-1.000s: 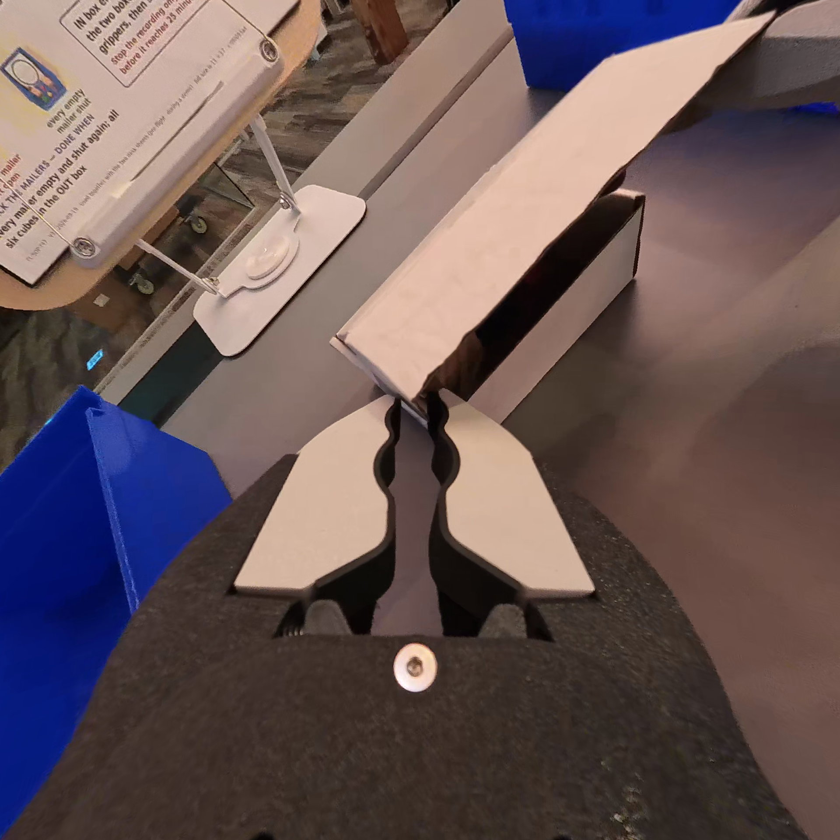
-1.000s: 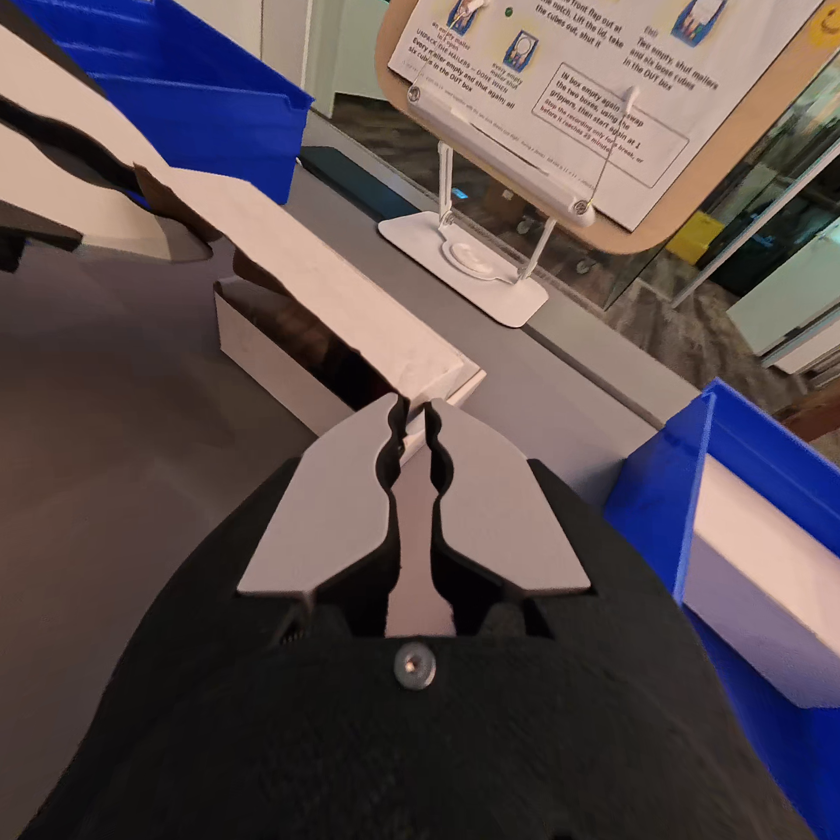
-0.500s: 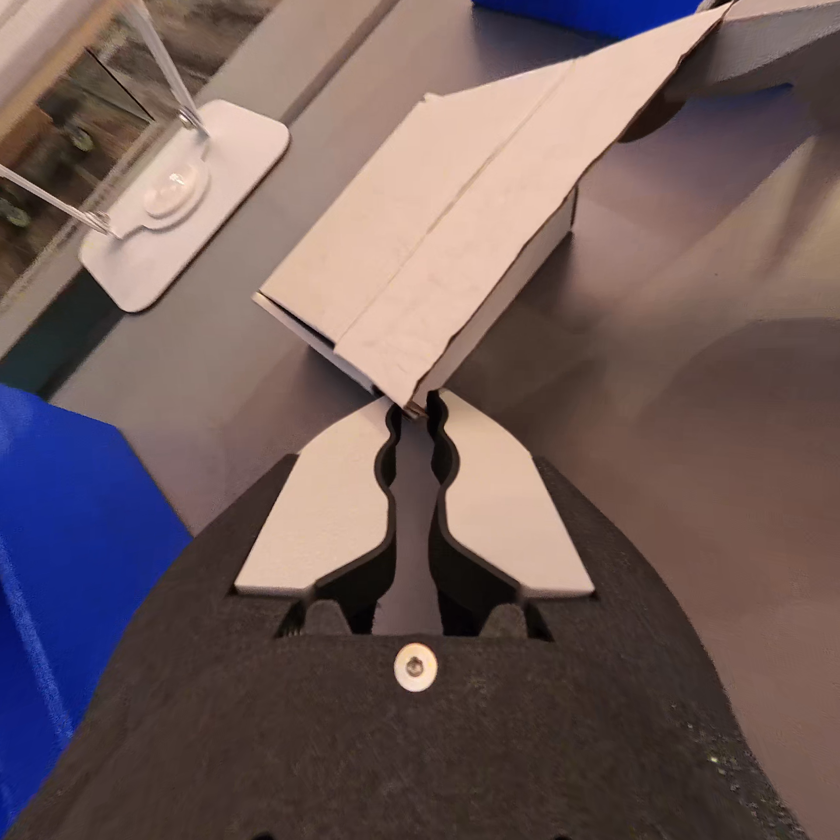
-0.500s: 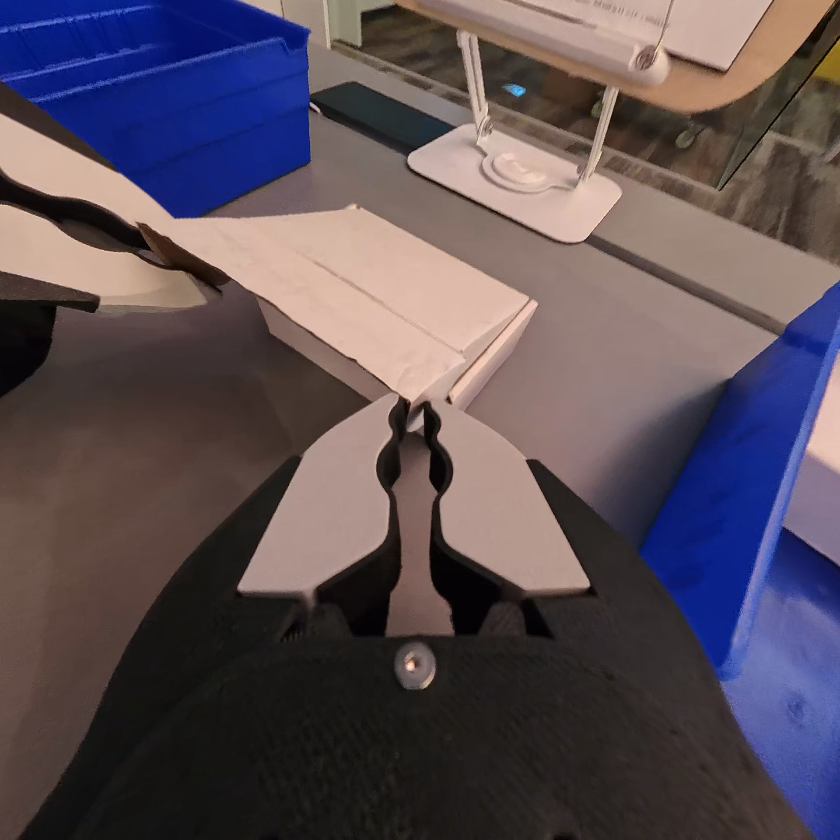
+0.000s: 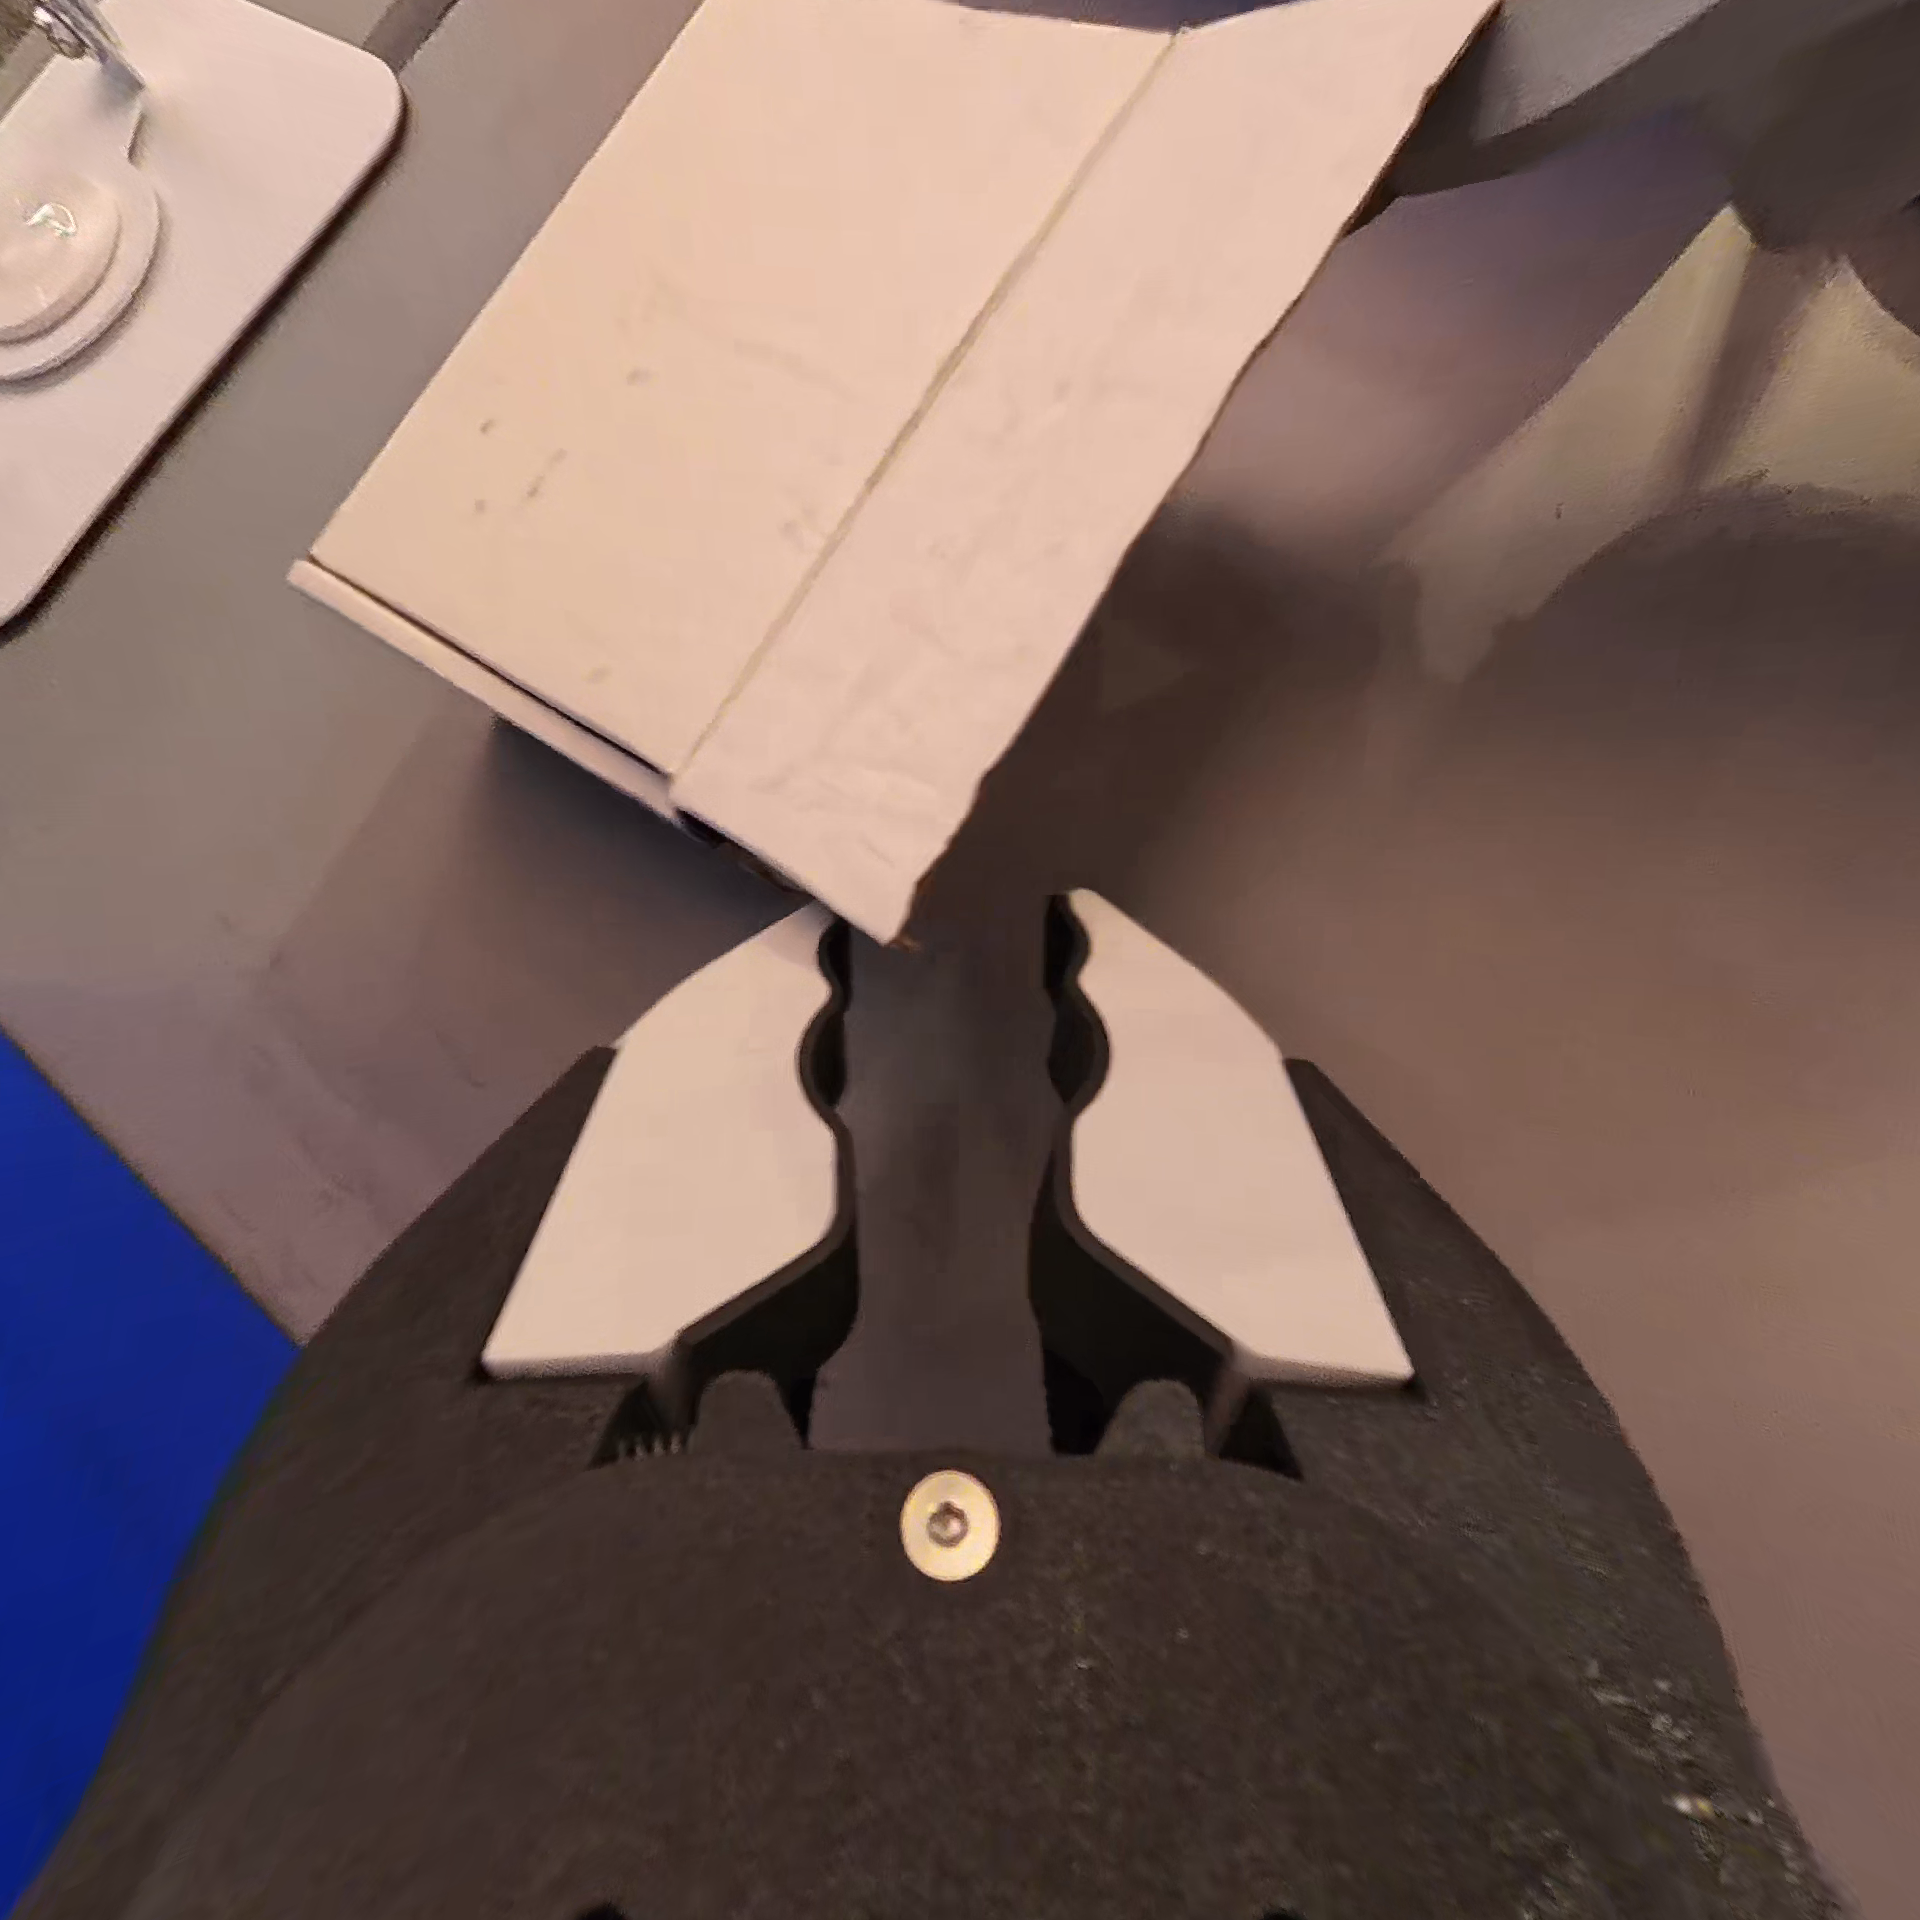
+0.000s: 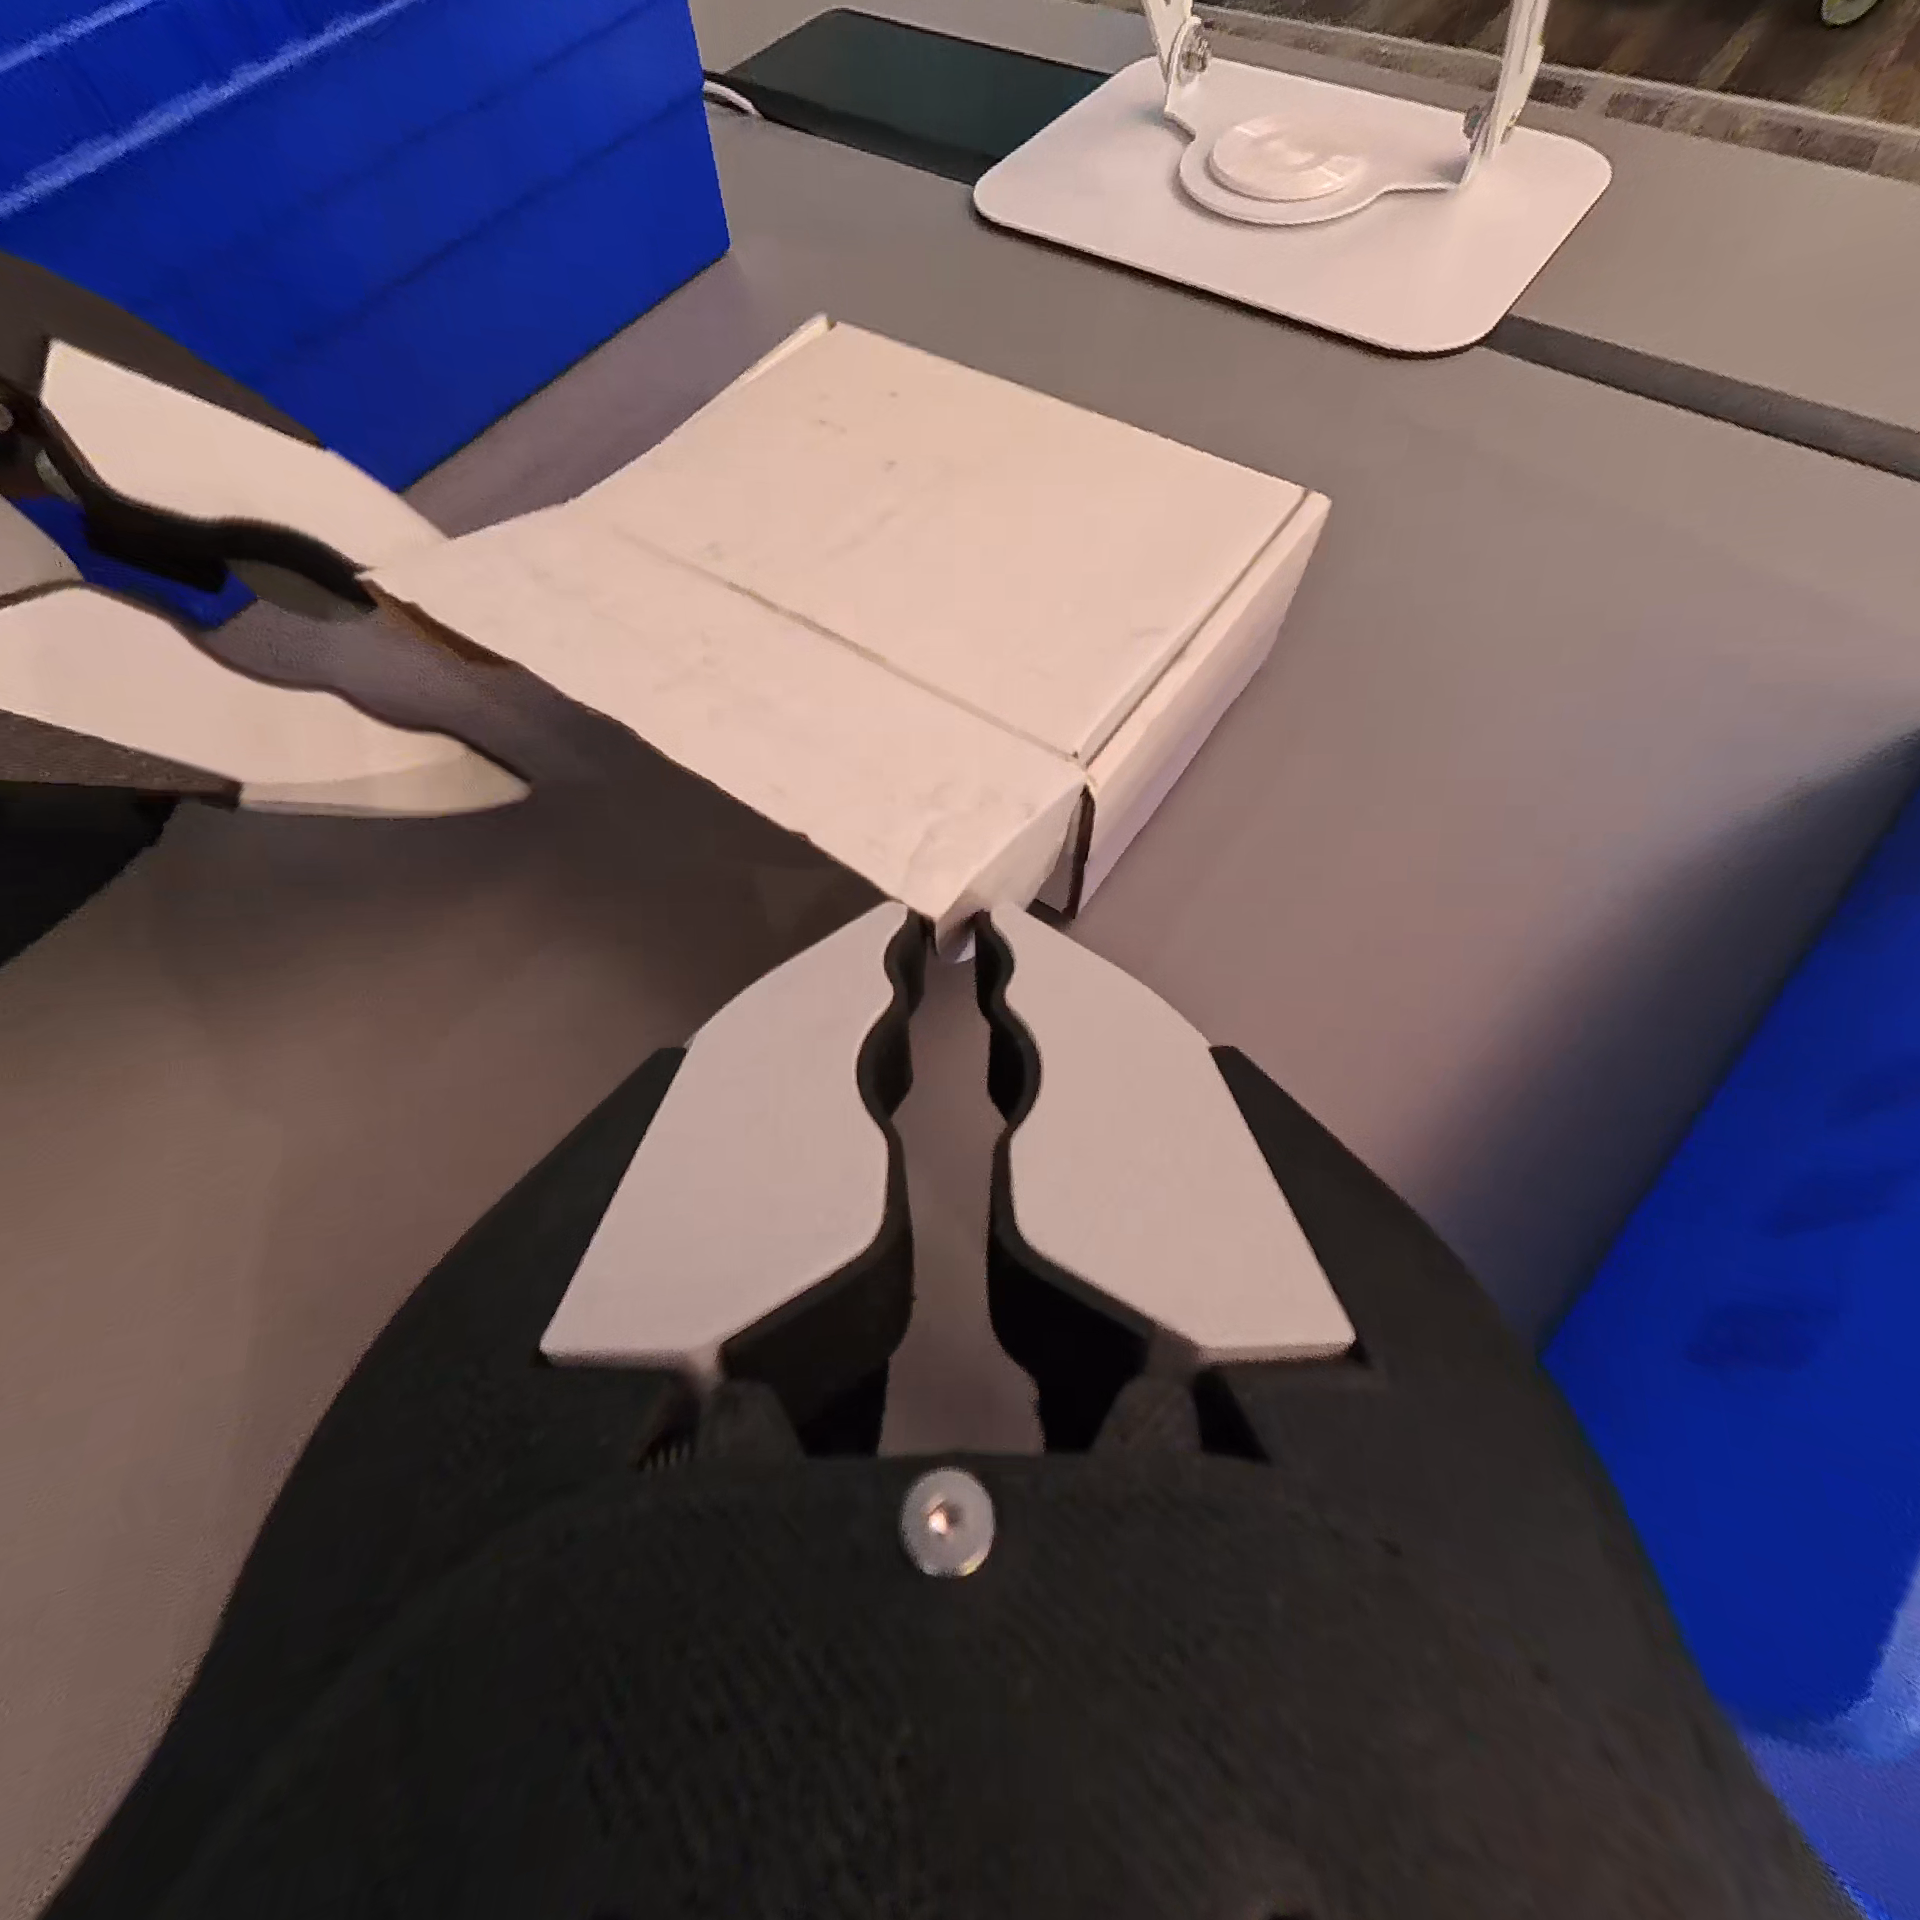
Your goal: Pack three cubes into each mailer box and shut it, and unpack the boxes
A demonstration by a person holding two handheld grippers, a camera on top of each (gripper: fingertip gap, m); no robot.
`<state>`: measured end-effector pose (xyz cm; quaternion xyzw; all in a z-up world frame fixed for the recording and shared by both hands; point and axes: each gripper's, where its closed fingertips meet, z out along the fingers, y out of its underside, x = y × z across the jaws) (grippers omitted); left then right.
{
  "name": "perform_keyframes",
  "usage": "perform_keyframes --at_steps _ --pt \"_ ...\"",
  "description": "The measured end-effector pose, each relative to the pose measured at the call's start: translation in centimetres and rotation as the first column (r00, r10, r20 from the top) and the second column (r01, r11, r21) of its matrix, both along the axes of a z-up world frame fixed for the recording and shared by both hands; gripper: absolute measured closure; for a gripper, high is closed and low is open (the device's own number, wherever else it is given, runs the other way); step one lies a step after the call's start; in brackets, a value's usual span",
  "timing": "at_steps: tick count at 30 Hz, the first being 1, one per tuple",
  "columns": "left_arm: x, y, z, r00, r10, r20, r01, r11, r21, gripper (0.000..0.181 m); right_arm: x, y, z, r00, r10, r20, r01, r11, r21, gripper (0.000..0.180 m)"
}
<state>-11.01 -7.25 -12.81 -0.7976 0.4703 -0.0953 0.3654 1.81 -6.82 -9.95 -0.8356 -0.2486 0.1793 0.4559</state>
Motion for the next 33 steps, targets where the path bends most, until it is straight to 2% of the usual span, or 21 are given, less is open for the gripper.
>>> perform_keyframes --at_steps 1,3,11,18,26,30,33 --pt "0.1 -0.1 -0.3 1.0 -0.01 -0.004 0.01 1.0 -0.011 0.134 -0.1 0.0 -0.1 1.0 0.004 0.016 -0.005 1.0 0.008 0.169" --pt "0.3 -0.2 -0.8 1.0 -0.021 -0.012 0.02 0.999 -0.038 0.118 0.0 0.2 -0.4 0.998 0.003 0.055 -0.004 1.0 0.019 0.168" --pt "-0.2 0.5 -0.7 1.0 0.003 0.021 -0.002 0.999 -0.047 0.117 0.4 0.8 -0.6 0.999 -0.019 0.046 0.018 1.0 0.019 0.158" --pt "-0.1 0.8 -1.3 1.0 0.009 0.006 -0.009 0.999 -0.054 0.105 0.7 1.6 -1.0 0.988 -0.04 0.15 0.028 0.996 0.081 0.153" --pt "-0.4 2.2 -0.8 0.998 0.054 -0.008 -0.054 0.998 0.044 0.117 0.3 2.2 -1.8 0.962 -0.048 0.267 0.017 0.993 0.118 0.152" --pt "-1.3 3.4 -0.6 0.995 0.087 -0.048 -0.081 0.989 0.121 0.129 0.1 2.2 -1.8 0.965 -0.045 0.259 0.013 0.992 0.124 0.14" --pt "-1.3 3.8 -0.6 0.994 0.089 -0.058 -0.08 0.986 0.146 0.134 0.0 2.2 -2.2 0.964 -0.038 0.263 0.008 0.993 0.115 0.137"
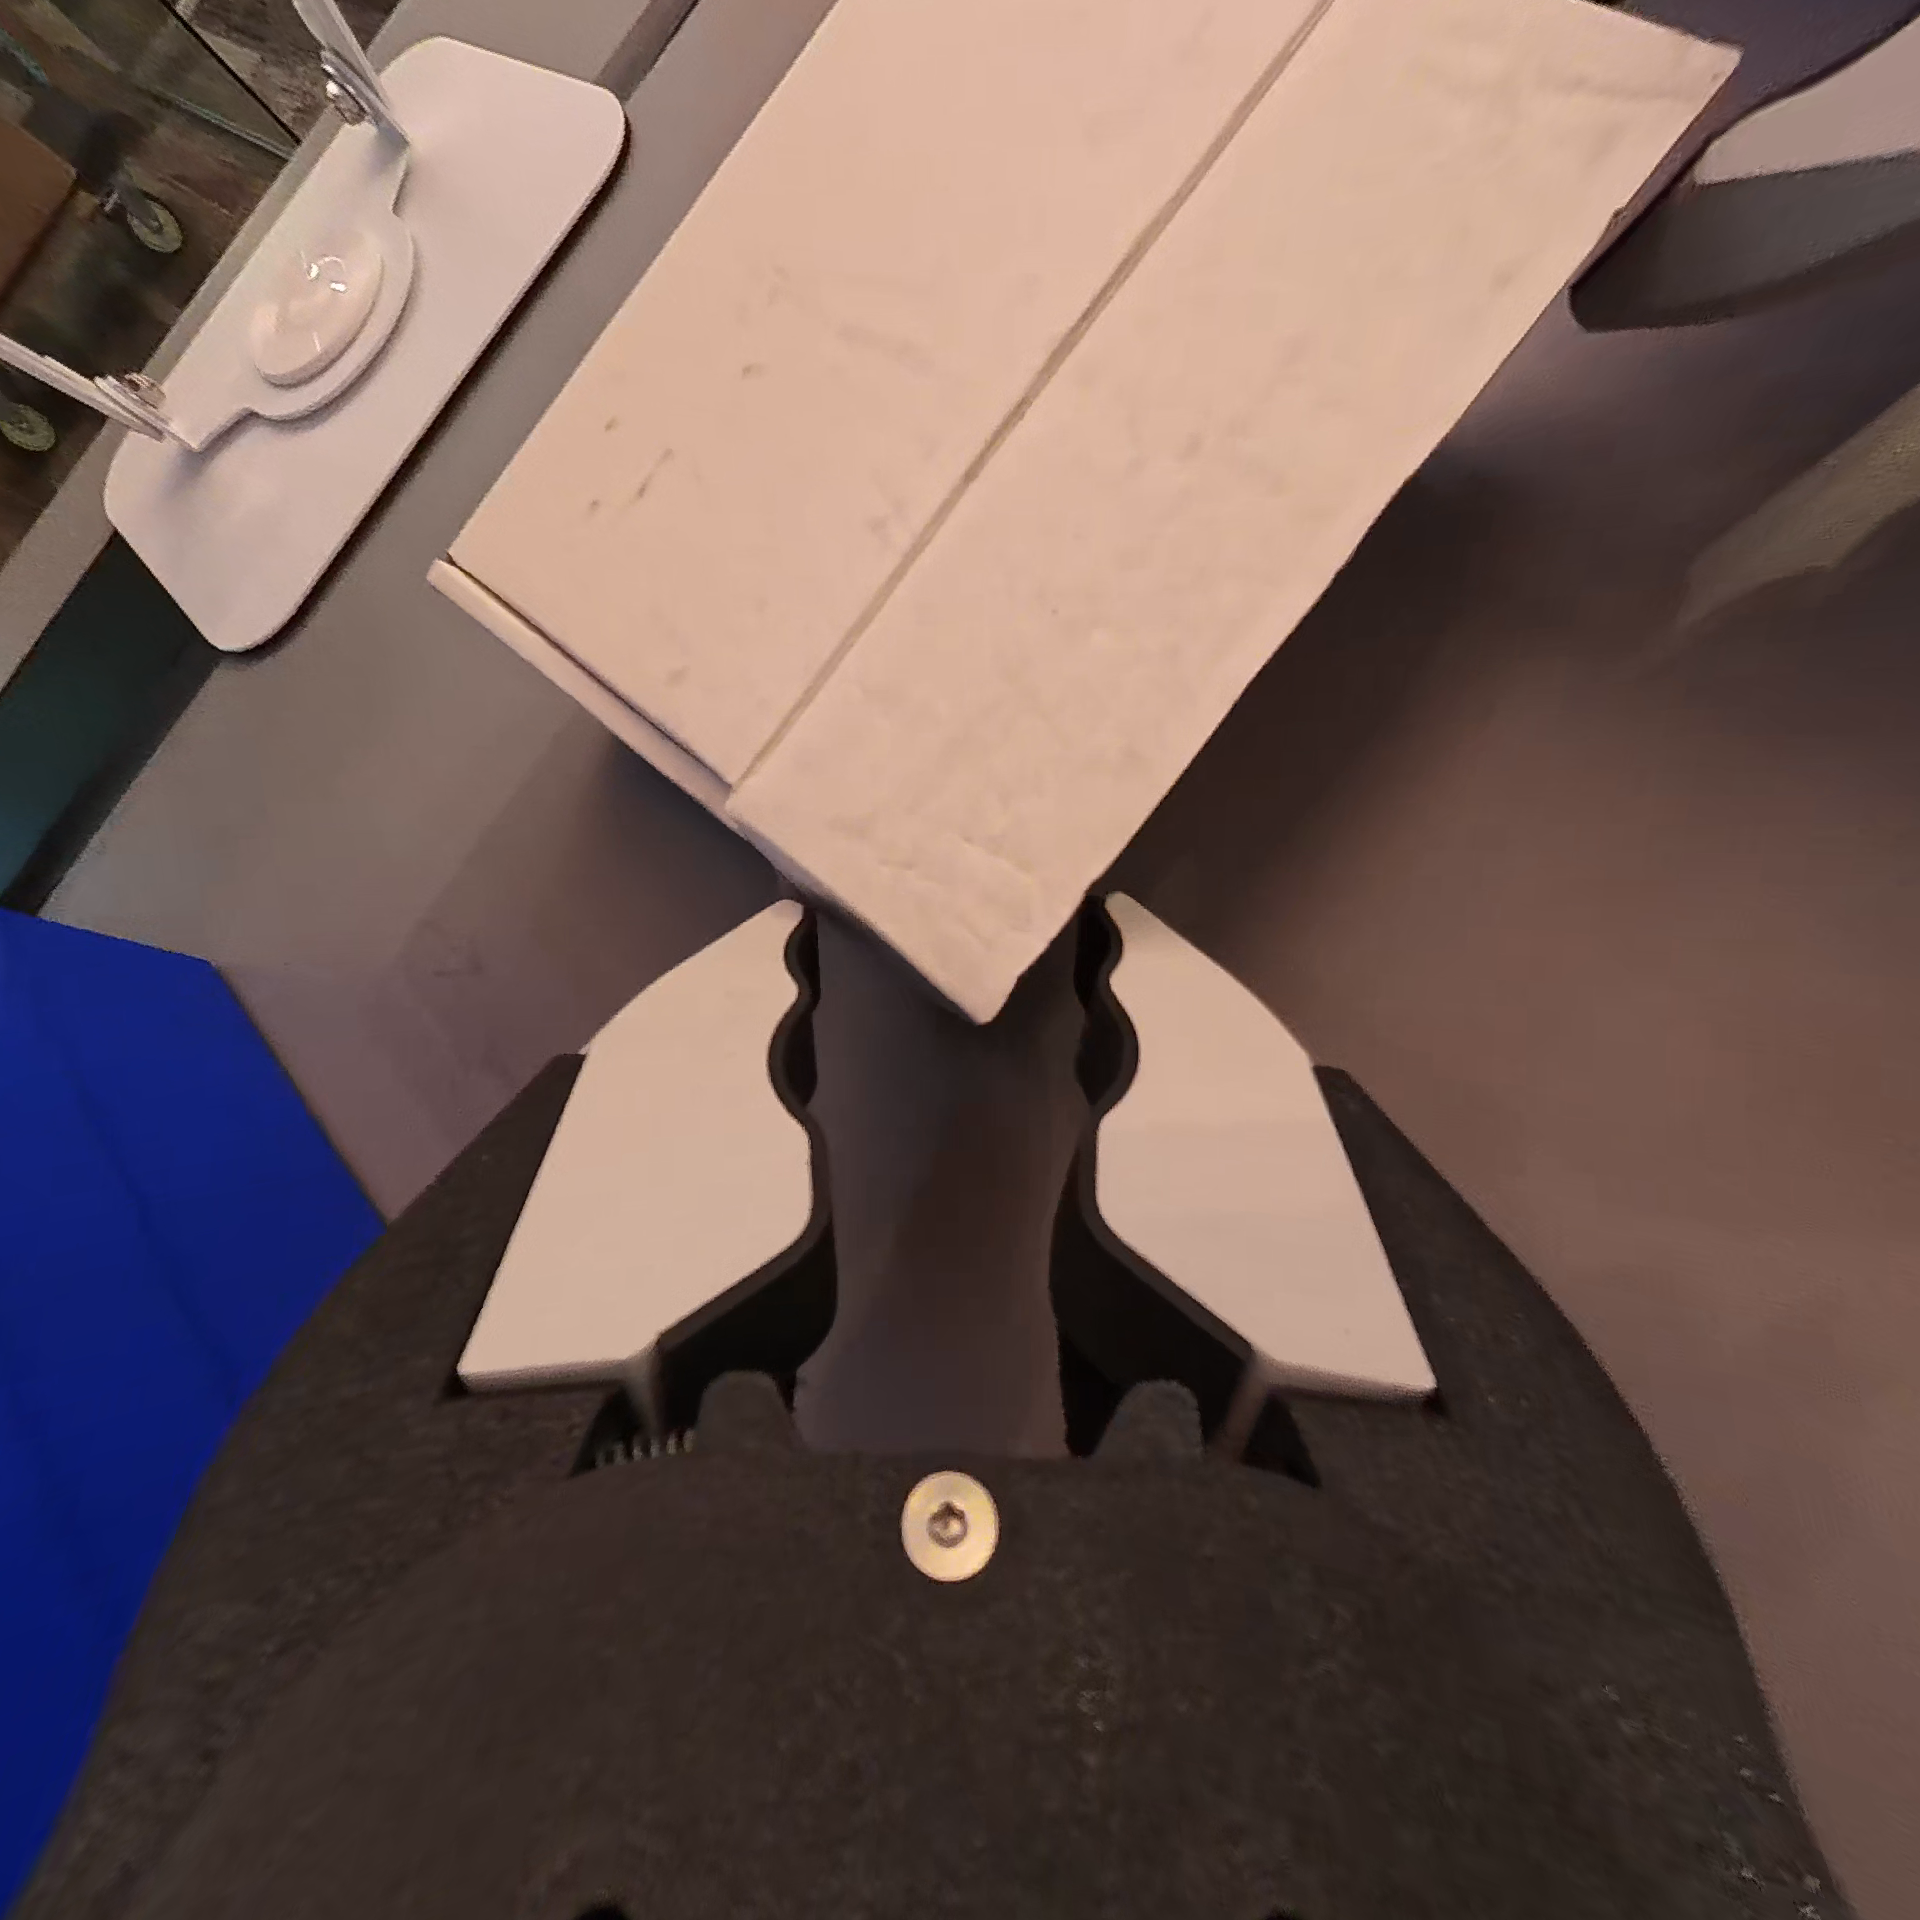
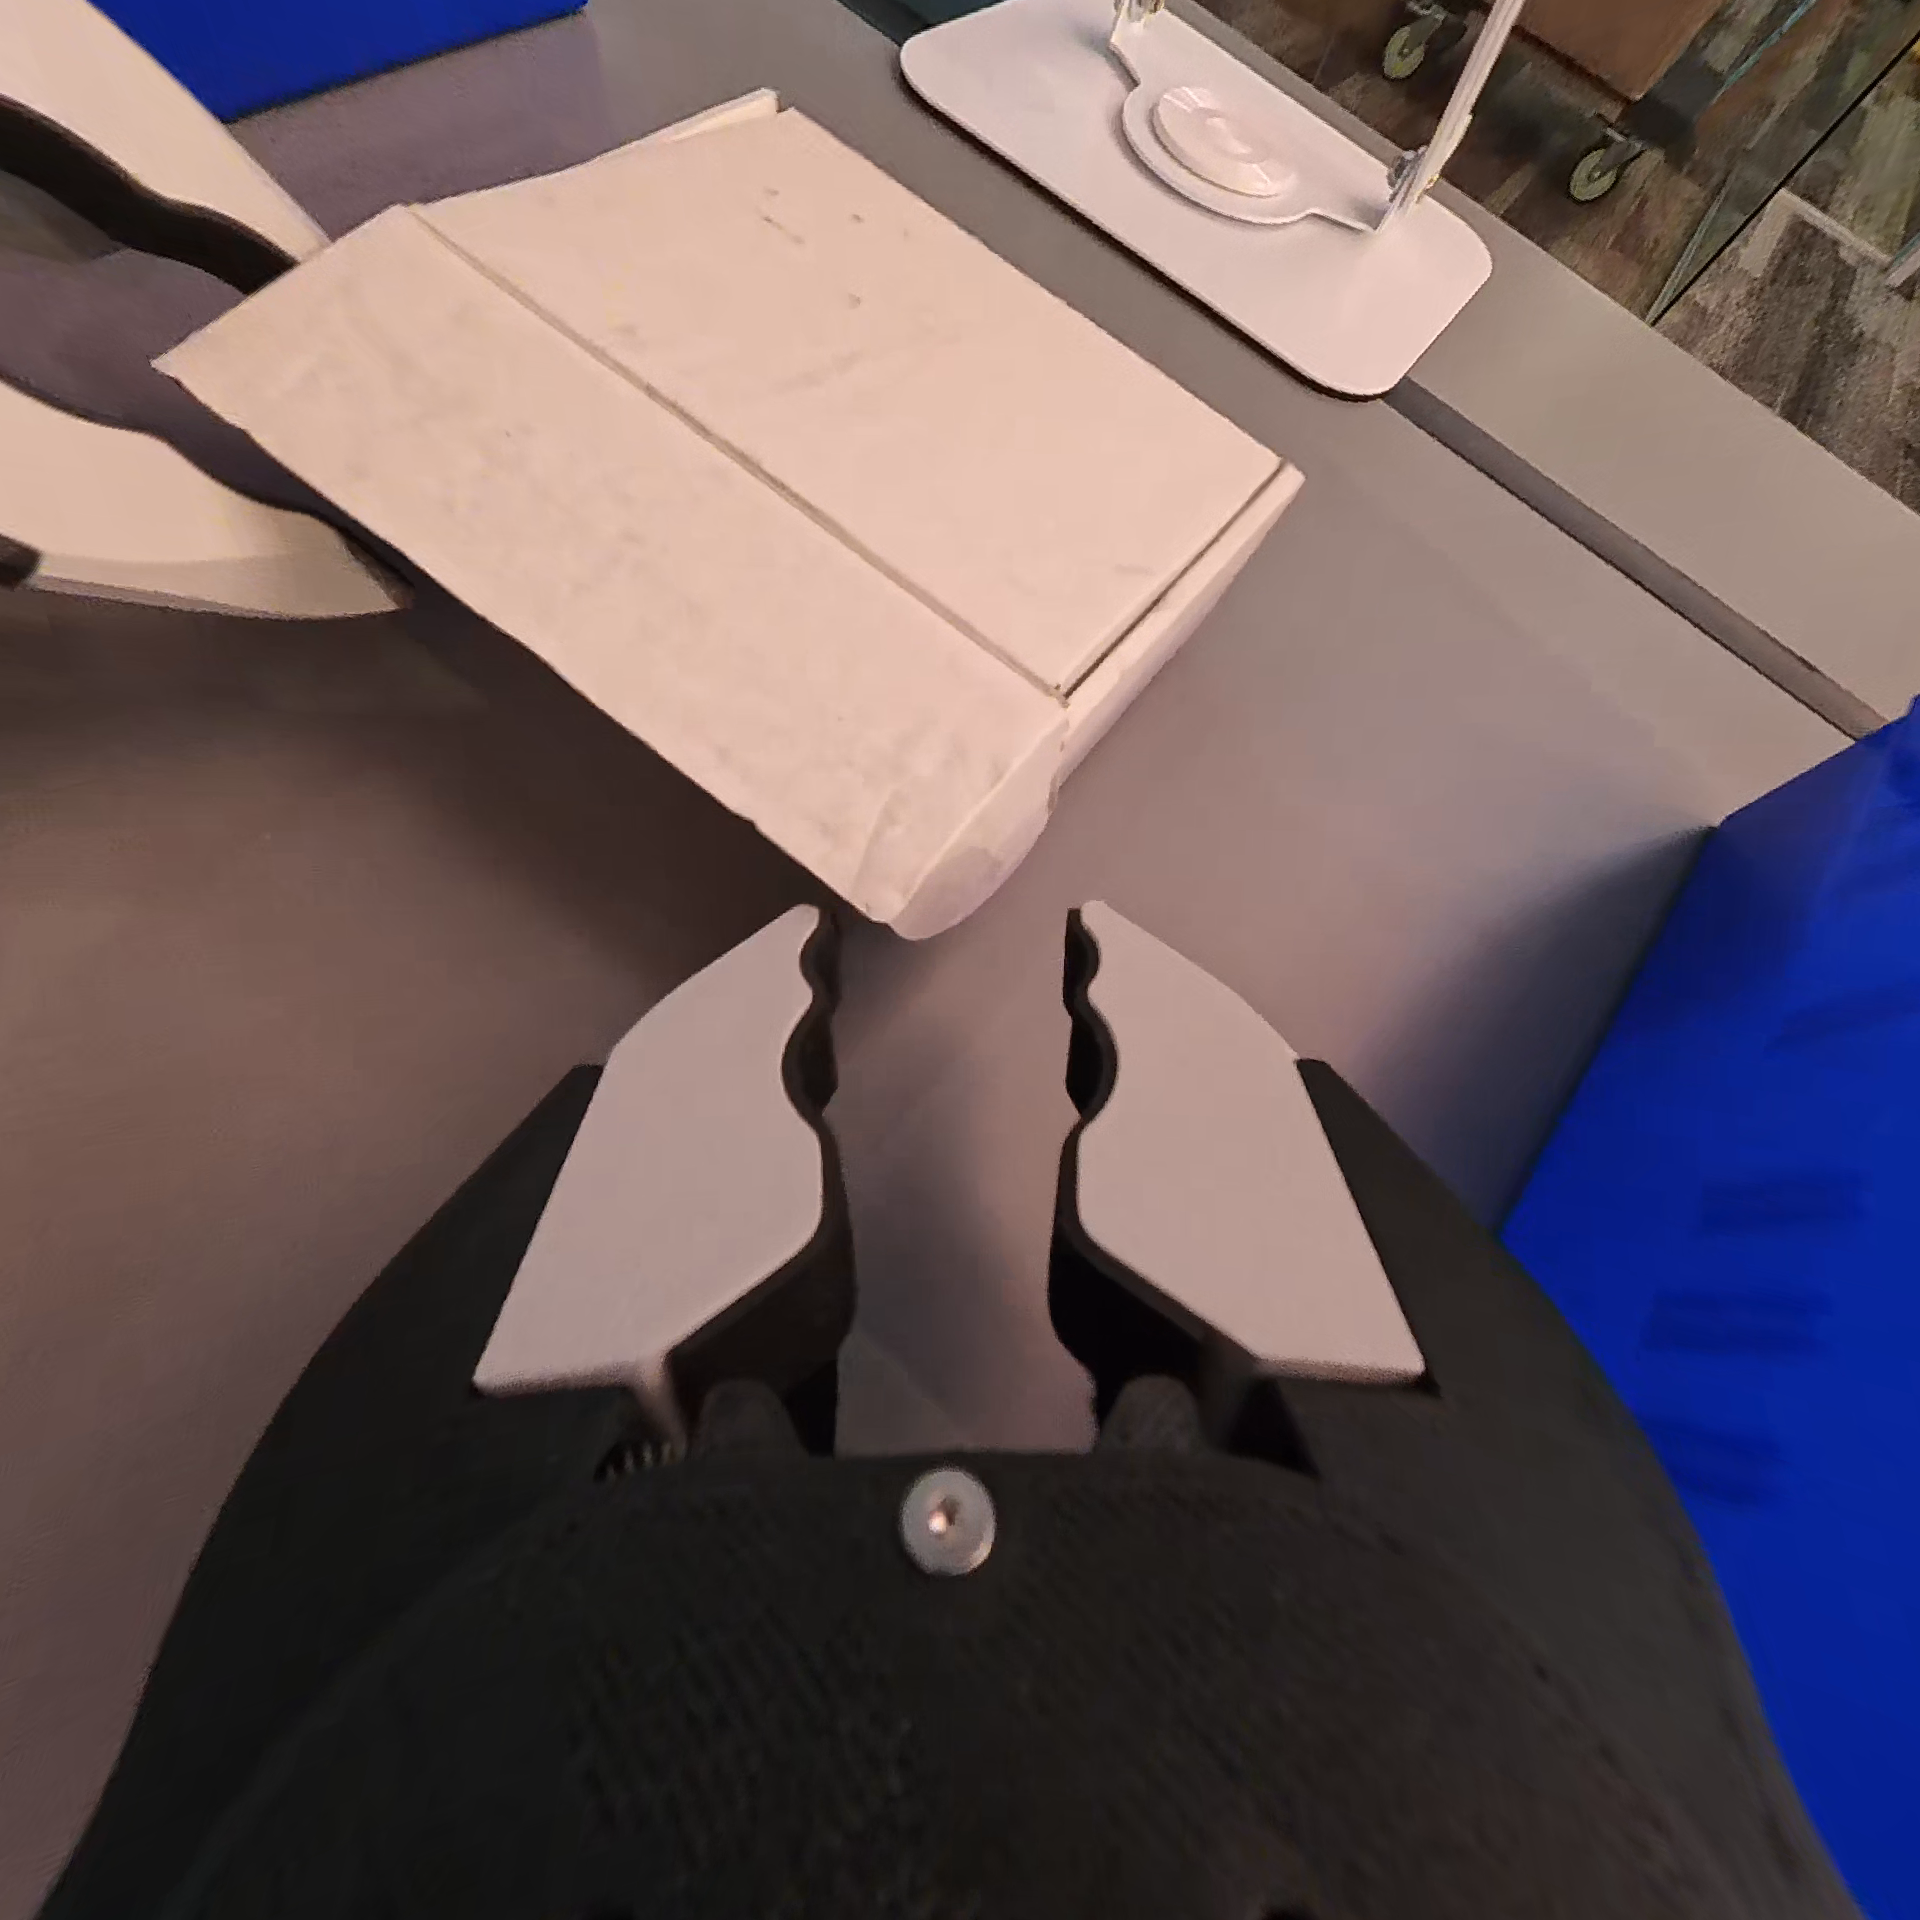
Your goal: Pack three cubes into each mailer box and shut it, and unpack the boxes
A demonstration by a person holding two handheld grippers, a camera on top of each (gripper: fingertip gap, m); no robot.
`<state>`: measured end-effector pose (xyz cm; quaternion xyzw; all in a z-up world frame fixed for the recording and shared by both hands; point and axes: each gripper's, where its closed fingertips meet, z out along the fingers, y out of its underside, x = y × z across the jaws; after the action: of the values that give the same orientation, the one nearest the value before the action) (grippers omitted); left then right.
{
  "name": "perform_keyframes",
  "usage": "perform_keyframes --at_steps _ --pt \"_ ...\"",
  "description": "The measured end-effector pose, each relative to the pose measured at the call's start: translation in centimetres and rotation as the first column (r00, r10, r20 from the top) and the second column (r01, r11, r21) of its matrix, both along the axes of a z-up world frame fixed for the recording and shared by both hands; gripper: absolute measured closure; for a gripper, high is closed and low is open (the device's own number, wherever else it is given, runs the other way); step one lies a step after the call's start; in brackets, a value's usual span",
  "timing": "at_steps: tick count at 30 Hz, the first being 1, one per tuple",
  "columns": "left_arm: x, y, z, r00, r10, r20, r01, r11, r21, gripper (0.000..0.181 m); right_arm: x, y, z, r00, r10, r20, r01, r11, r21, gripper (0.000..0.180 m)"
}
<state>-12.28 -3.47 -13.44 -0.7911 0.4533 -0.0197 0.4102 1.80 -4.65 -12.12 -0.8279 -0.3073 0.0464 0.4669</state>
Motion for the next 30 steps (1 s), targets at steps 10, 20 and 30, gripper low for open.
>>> perform_keyframes --at_steps 10,20,30 --pt "0.2 0.2 0.1 1.0 -0.003 0.016 0.003 1.0 0.006 0.15 -0.8 0.3 0.6 0.997 0.001 0.073 -0.008 0.996 0.086 0.163" --pt "0.3 0.1 -0.4 0.999 -0.01 0.033 0.012 0.999 -0.044 0.123 -1.7 -0.5 0.4 0.999 0.042 -0.015 -0.041 0.999 0.018 0.164" --pt "1.3 -0.7 -0.7 0.995 -0.03 0.1 0.044 0.99 -0.132 0.091 -1.9 -0.7 0.4 0.999 0.047 -0.007 -0.047 0.999 0.01 0.171"
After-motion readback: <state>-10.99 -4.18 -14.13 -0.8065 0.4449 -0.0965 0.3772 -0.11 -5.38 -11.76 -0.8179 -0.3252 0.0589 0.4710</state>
